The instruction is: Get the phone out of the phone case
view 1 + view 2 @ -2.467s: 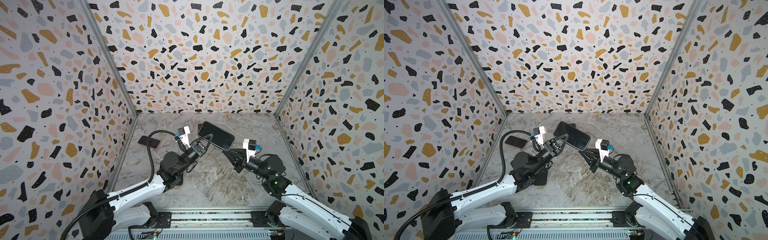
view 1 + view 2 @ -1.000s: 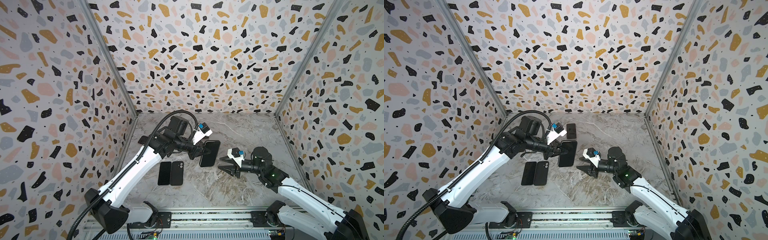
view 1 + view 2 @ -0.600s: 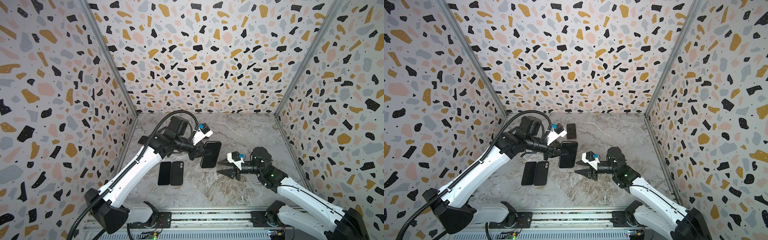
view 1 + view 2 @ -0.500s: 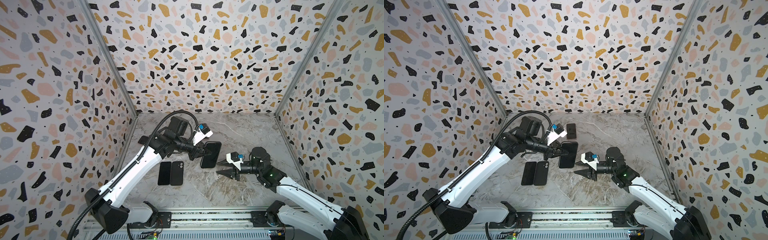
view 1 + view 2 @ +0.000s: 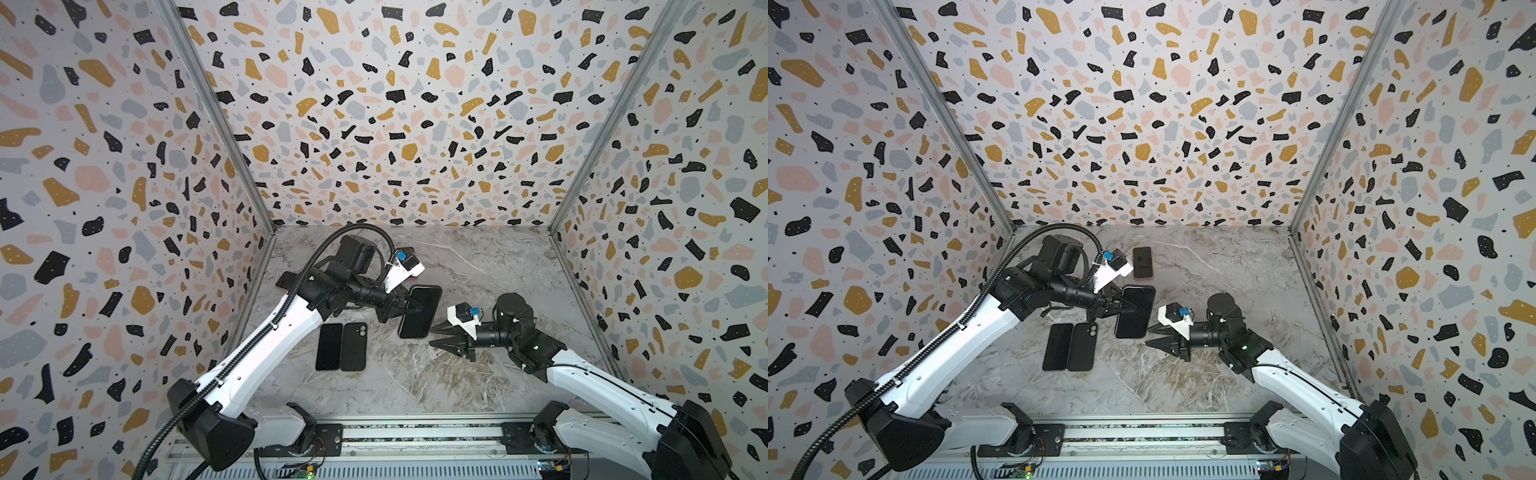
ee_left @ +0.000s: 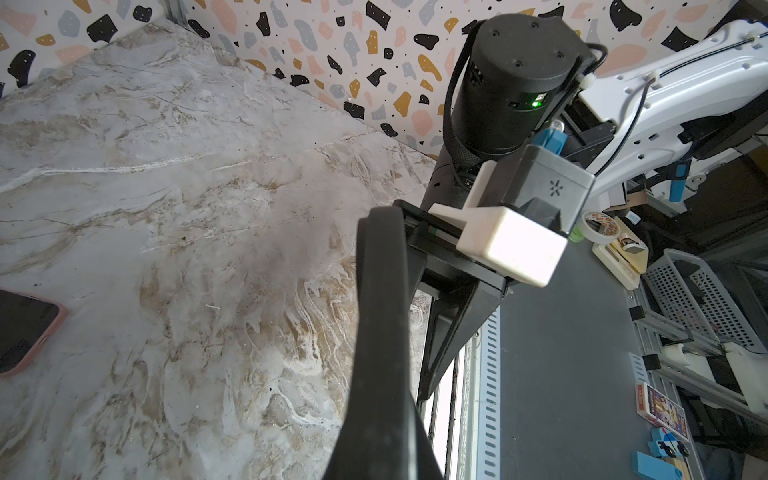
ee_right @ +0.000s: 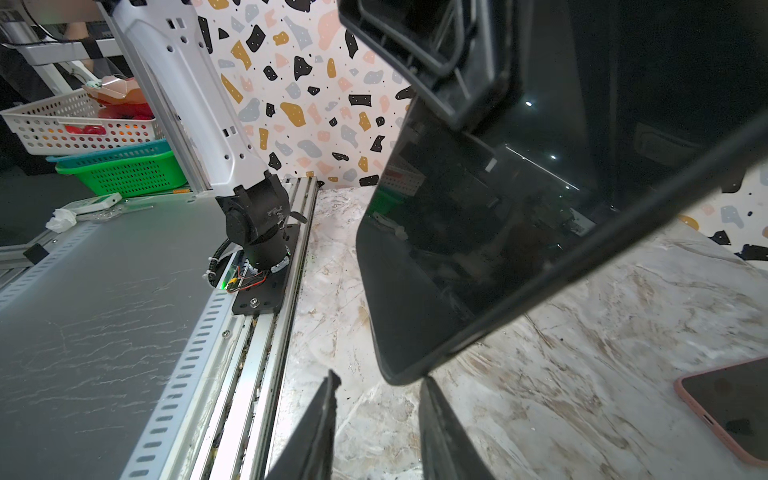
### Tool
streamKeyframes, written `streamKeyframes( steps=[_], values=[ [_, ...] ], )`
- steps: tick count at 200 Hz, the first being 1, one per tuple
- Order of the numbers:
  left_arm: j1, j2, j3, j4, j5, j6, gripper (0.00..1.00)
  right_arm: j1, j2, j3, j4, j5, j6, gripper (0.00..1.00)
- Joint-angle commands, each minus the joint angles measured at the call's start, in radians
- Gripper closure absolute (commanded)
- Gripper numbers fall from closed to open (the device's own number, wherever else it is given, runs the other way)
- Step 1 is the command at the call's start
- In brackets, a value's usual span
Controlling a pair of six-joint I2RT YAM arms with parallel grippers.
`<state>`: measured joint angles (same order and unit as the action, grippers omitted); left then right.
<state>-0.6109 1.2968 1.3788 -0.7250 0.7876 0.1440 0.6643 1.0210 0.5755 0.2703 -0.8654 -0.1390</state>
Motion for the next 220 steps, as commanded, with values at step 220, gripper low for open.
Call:
streamKeyframes(
  steps=[220],
  values=[
    [-0.003, -0.037, -0.046, 0.196, 0.081, -0.08, 1.0, 0.009, -0.042, -0.037, 0.082, -0.052, -0.013, 0.67]
  ],
)
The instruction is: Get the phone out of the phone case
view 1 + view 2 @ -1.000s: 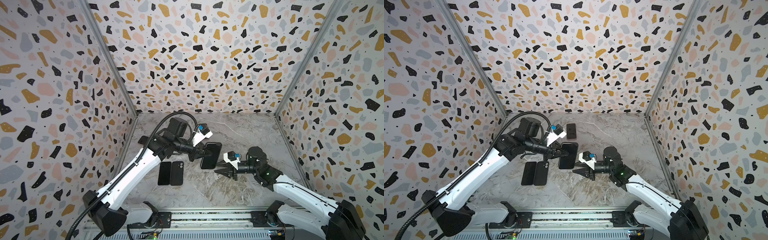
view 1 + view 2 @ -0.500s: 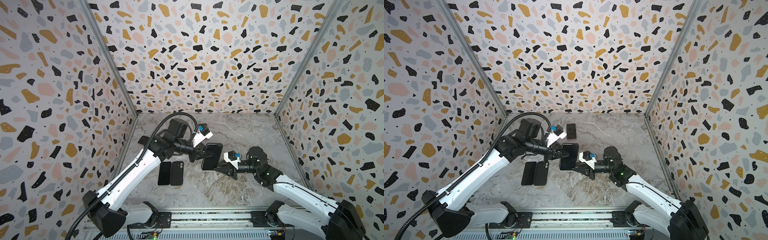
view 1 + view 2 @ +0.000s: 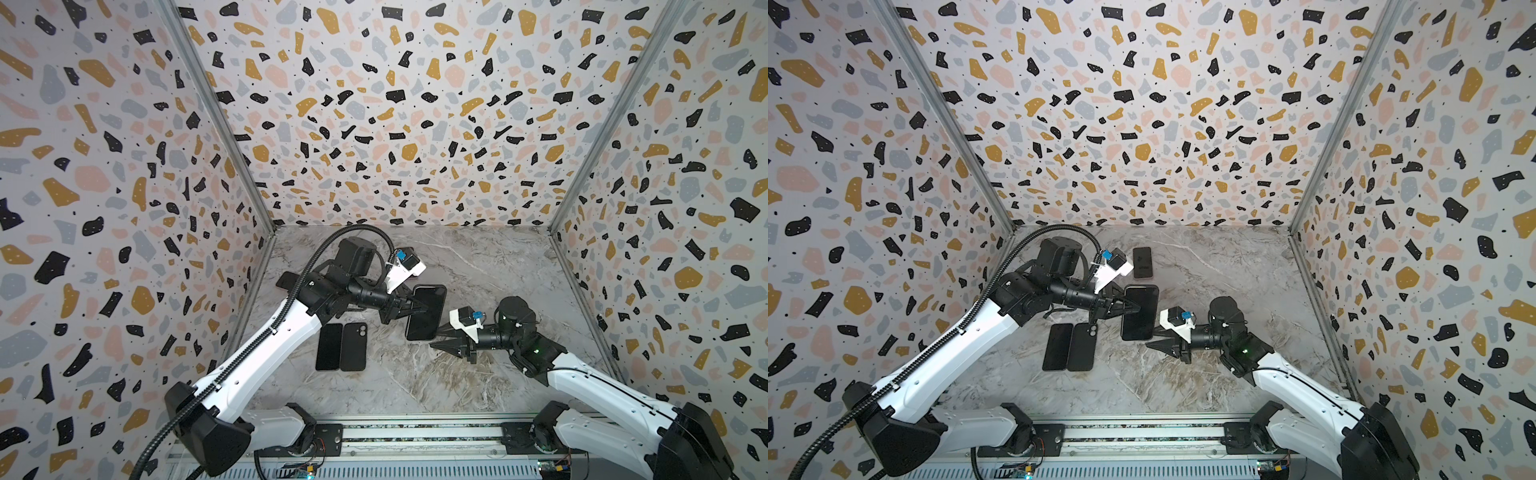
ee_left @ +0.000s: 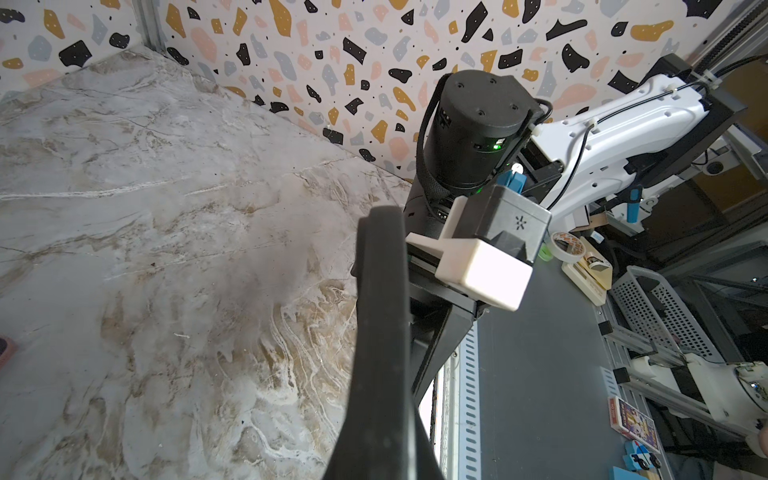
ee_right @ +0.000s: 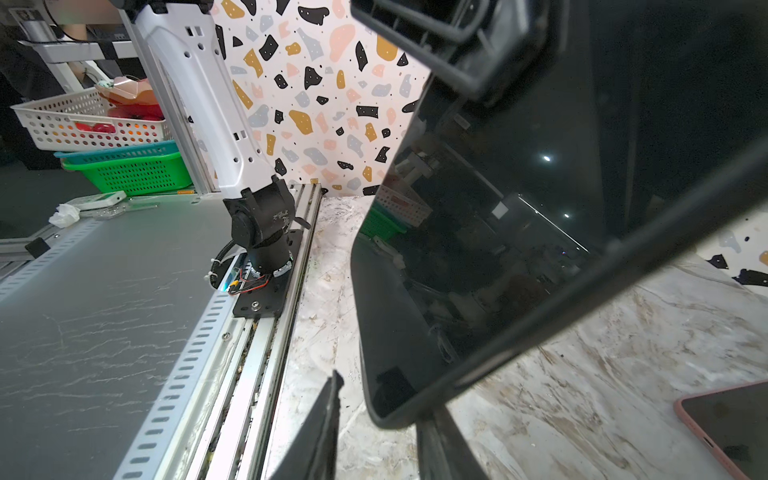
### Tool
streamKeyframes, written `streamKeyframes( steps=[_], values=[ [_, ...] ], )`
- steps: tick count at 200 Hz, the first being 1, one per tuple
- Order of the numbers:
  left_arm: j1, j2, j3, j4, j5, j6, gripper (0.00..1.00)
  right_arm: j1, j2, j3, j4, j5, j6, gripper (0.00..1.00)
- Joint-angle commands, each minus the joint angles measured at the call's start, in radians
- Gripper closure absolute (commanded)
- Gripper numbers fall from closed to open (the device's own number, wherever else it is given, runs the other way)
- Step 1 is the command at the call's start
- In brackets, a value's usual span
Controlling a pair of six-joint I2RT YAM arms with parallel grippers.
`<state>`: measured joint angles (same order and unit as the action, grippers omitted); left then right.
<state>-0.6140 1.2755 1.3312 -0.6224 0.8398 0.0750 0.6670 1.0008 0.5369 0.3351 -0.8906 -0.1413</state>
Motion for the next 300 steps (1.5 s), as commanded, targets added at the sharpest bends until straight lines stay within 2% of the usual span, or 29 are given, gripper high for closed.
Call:
streamKeyframes(
  steps=[1, 42, 74, 116, 174, 200, 223, 244, 268, 300],
  values=[
    [0.0, -0.016, 0.002, 0.093, 0.029, -0.011, 1.0, 0.006, -0.021, 0.002, 0.017, -0.027, -0.011, 0.68],
    [0.001, -0.018, -0.008, 0.103, 0.035, -0.016, 1.0, 0.006, -0.015, 0.002, 0.03, -0.029, -0.012, 0.78],
    [0.005, -0.015, -0.032, 0.17, 0.049, -0.07, 1.0, 0.008, -0.016, -0.004, 0.054, -0.037, -0.014, 0.87],
    [0.04, -0.006, -0.096, 0.38, 0.105, -0.255, 1.0, 0.013, -0.033, -0.021, 0.112, -0.045, -0.018, 0.89],
    [0.041, 0.064, -0.184, 0.653, 0.108, -0.524, 1.0, 0.022, -0.045, -0.033, 0.226, -0.068, -0.035, 0.89],
    [0.037, 0.08, -0.255, 0.836, 0.117, -0.671, 1.0, 0.022, -0.048, -0.031, 0.291, -0.031, -0.049, 0.95],
    [0.024, 0.08, -0.291, 0.903, 0.11, -0.711, 1.0, 0.022, -0.045, -0.032, 0.349, 0.015, -0.05, 0.98],
    [0.015, 0.068, -0.318, 0.945, 0.107, -0.74, 1.0, 0.021, -0.024, -0.021, 0.366, 0.012, -0.046, 0.98],
    [0.007, 0.046, -0.361, 1.055, 0.102, -0.82, 1.0, 0.018, 0.003, -0.03, 0.403, 0.031, -0.015, 0.98],
    [0.003, 0.035, -0.381, 1.073, 0.096, -0.835, 1.0, 0.011, 0.019, -0.058, 0.477, 0.049, 0.049, 0.99]
  ],
)
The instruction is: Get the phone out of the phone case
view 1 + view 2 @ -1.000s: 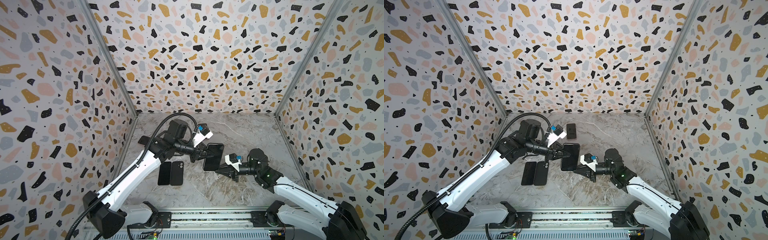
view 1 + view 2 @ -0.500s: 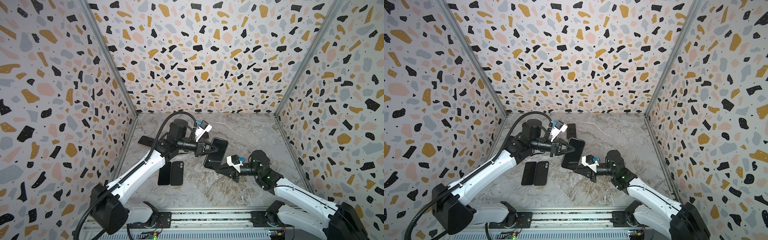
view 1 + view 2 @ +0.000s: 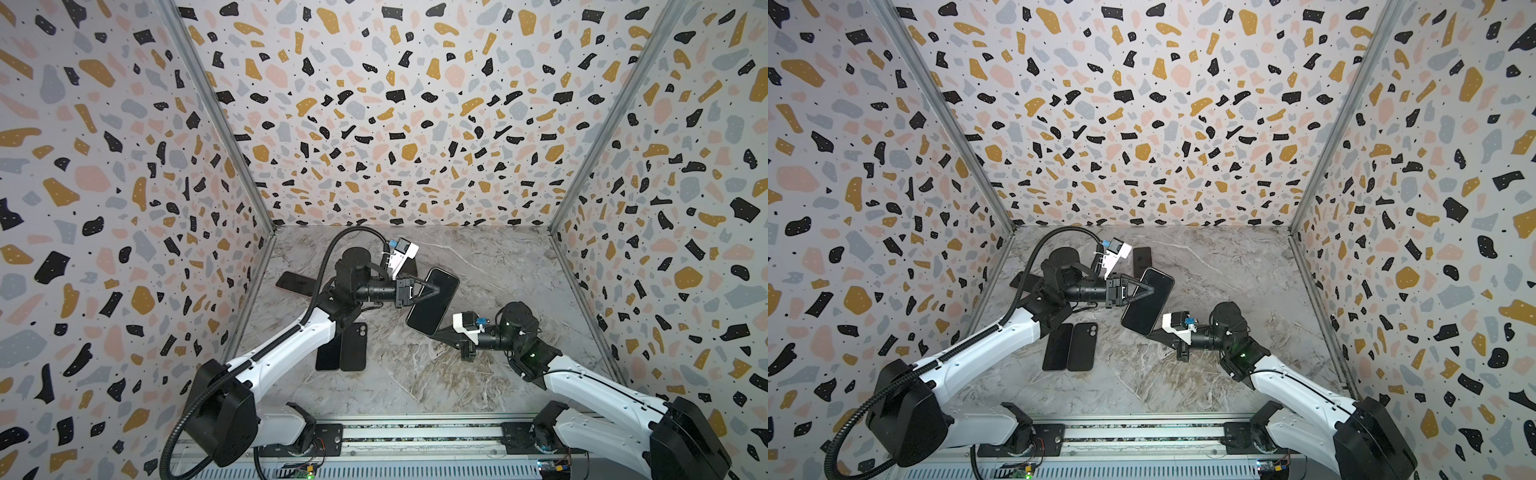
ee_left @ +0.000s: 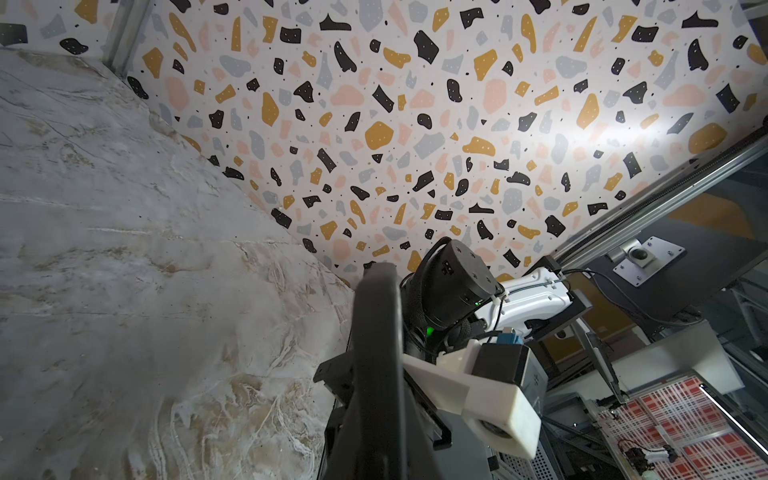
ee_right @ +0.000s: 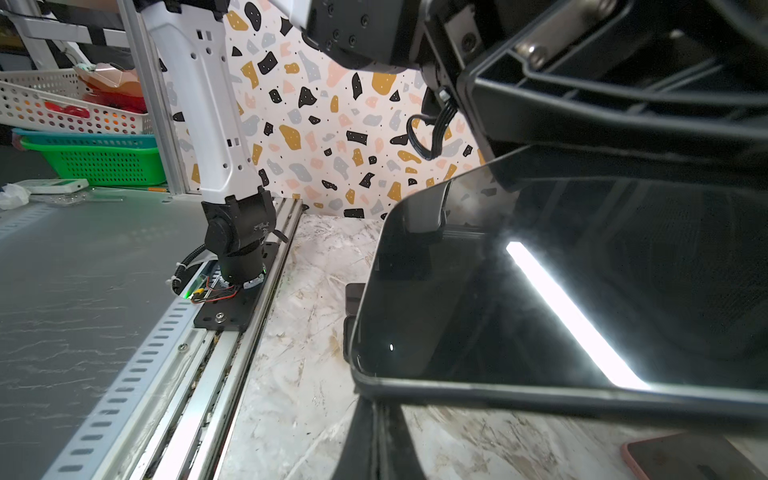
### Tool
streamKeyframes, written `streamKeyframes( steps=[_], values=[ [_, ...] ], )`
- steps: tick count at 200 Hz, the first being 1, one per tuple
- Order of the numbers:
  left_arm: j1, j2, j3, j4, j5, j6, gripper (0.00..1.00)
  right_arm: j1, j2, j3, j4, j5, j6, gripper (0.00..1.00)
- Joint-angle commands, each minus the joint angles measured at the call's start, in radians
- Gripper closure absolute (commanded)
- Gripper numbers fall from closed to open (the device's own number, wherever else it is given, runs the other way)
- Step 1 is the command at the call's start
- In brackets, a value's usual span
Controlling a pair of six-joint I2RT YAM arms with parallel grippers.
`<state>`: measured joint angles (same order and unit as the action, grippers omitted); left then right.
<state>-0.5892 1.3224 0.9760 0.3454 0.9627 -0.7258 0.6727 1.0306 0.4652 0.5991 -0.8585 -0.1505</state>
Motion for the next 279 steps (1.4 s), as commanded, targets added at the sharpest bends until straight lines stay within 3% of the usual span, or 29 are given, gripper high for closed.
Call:
streamKeyframes(
  steps=[1, 69, 92, 109, 162, 196, 223, 279],
  values=[
    [-0.021, -0.012, -0.027, 0.107, -0.027, -0.036, 1.0, 0.006, -0.01, 0.013, 0.217, 0.017, 0.061, 0.98],
    [-0.019, -0.026, -0.058, 0.238, -0.065, -0.149, 1.0, 0.004, -0.052, -0.071, 0.294, 0.078, 0.211, 0.94],
    [0.007, -0.038, -0.081, 0.352, -0.117, -0.288, 1.0, 0.005, -0.106, -0.122, 0.258, 0.147, 0.281, 0.79],
    [0.02, -0.043, -0.096, 0.48, -0.134, -0.407, 1.0, 0.004, -0.166, -0.167, 0.193, 0.218, 0.323, 0.62],
    [0.02, -0.046, -0.077, 0.461, -0.145, -0.42, 1.0, 0.006, -0.349, -0.216, 0.077, 0.269, 0.386, 0.38],
    [0.019, -0.049, -0.095, 0.48, -0.142, -0.425, 1.0, 0.003, -0.294, -0.102, 0.001, 0.285, 0.432, 0.37],
    [0.017, -0.058, -0.103, 0.5, -0.135, -0.433, 1.0, 0.002, -0.216, -0.029, 0.022, 0.215, 0.448, 0.39],
    [0.014, -0.078, -0.118, 0.501, -0.127, -0.427, 1.0, -0.004, -0.109, 0.051, 0.05, 0.168, 0.438, 0.5]
  ],
)
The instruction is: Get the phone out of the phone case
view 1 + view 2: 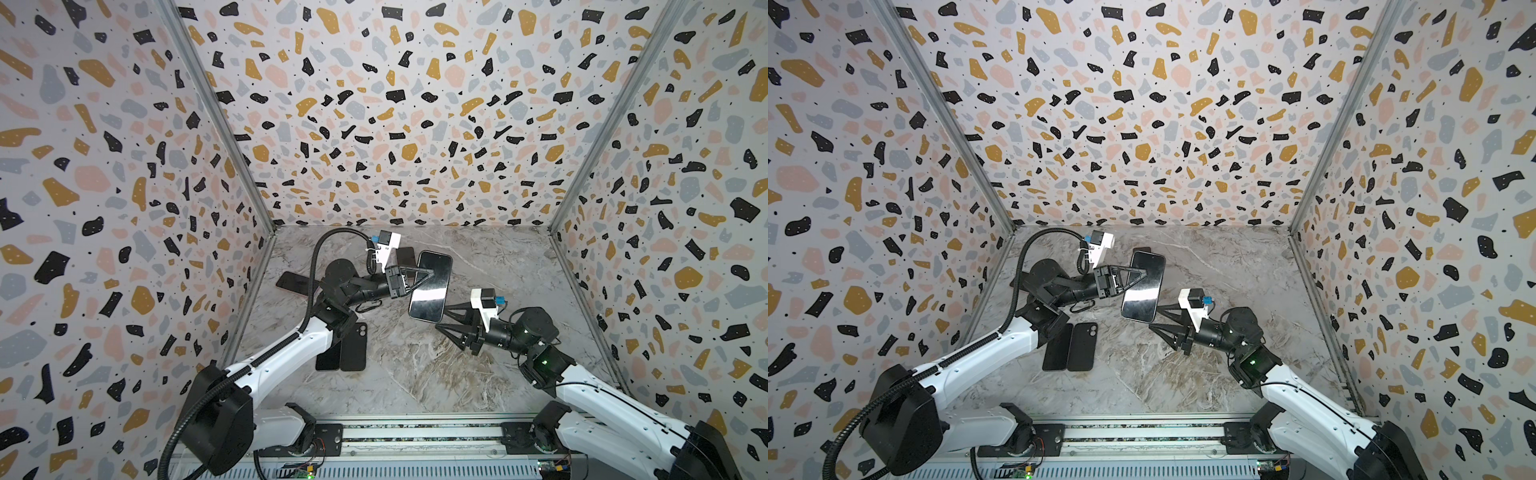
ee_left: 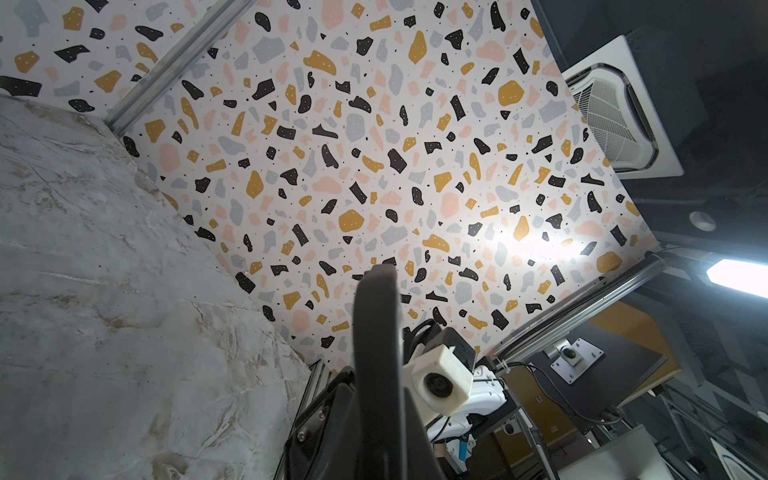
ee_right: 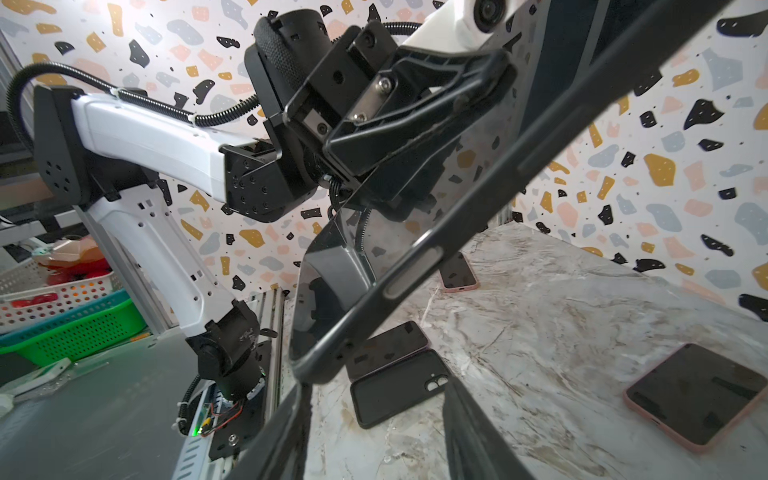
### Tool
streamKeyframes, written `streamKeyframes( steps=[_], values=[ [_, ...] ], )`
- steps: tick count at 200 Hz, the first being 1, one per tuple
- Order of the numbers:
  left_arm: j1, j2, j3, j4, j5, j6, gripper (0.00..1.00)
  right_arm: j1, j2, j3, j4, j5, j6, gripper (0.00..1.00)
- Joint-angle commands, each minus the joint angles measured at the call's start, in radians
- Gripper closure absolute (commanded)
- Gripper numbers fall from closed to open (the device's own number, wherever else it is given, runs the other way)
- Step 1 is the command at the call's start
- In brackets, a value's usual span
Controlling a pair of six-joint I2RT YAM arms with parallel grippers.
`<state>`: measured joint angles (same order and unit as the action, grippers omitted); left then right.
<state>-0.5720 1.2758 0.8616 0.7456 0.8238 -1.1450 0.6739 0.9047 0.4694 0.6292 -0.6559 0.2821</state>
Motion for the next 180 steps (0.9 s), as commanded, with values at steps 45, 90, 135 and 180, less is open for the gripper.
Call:
streamKeyframes(
  steps=[45, 90, 135, 180],
  values=[
    [-0.003, -0.035, -0.007, 0.1, 0.008, -0.004, 1.0, -0.01, 0.03, 0.047, 0.049, -0.055, 0.02, 0.51],
    [-0.003, -0.027, -0.001, 0.105, 0.004, -0.005, 1.0, -0.008, 0.0, 0.018, 0.085, -0.095, 0.041, 0.47],
    [-0.005, -0.022, 0.001, 0.106, -0.003, -0.007, 1.0, -0.008, 0.005, 0.008, 0.119, -0.125, 0.064, 0.44],
    [-0.008, -0.016, 0.005, 0.122, -0.001, -0.013, 1.0, -0.007, -0.001, -0.006, 0.143, -0.122, 0.076, 0.43]
  ],
)
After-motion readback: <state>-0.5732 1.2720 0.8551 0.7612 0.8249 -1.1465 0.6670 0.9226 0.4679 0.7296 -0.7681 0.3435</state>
